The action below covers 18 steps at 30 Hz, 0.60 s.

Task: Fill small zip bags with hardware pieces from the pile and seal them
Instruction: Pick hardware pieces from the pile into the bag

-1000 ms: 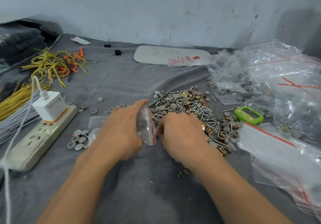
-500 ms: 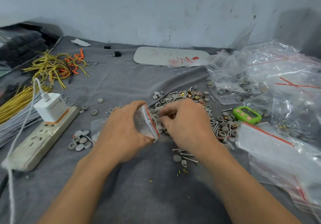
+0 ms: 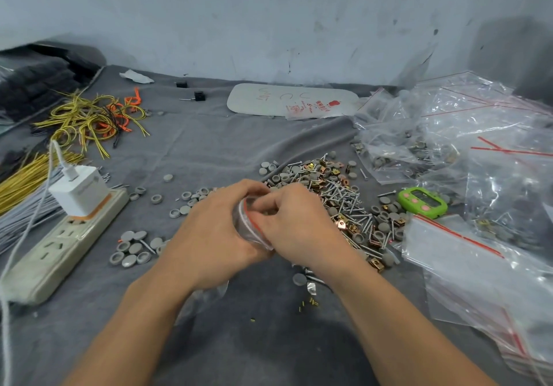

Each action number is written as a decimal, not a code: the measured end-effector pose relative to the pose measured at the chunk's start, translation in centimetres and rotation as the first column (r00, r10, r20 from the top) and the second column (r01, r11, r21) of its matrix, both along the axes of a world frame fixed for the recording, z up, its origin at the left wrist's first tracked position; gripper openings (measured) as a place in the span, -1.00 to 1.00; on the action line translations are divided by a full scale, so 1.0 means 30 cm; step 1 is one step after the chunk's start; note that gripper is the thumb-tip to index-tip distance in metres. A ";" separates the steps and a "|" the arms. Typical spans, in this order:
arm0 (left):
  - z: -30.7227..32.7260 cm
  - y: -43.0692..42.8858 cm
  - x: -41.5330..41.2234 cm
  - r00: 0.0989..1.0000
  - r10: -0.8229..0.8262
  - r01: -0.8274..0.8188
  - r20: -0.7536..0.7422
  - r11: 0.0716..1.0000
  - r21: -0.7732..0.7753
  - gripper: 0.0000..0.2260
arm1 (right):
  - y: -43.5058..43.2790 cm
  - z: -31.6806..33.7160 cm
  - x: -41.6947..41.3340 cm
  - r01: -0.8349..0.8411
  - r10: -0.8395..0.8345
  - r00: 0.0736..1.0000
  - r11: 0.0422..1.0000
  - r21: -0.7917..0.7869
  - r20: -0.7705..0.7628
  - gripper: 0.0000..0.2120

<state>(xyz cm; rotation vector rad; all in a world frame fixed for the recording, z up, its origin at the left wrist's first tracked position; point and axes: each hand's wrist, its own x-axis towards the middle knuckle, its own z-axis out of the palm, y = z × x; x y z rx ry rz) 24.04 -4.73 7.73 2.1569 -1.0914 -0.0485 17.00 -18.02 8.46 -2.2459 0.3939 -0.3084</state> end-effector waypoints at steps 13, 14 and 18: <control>0.010 0.037 0.052 0.821 0.567 -0.527 -0.069 0.705 -0.475 -0.33 | 0.036 -0.019 -0.002 -0.093 -0.038 0.979 0.795 -0.600 -0.202 -0.76; 0.007 0.028 0.048 0.825 0.564 -0.524 -0.050 0.727 -0.444 -0.31 | 0.037 -0.015 0.001 -0.105 -0.033 0.976 0.796 -0.596 -0.216 -0.72; -0.008 0.001 0.040 0.844 0.536 -0.489 0.028 0.790 -0.369 -0.28 | 0.025 0.000 -0.005 -0.078 -0.055 0.973 0.836 -0.543 -0.224 -0.73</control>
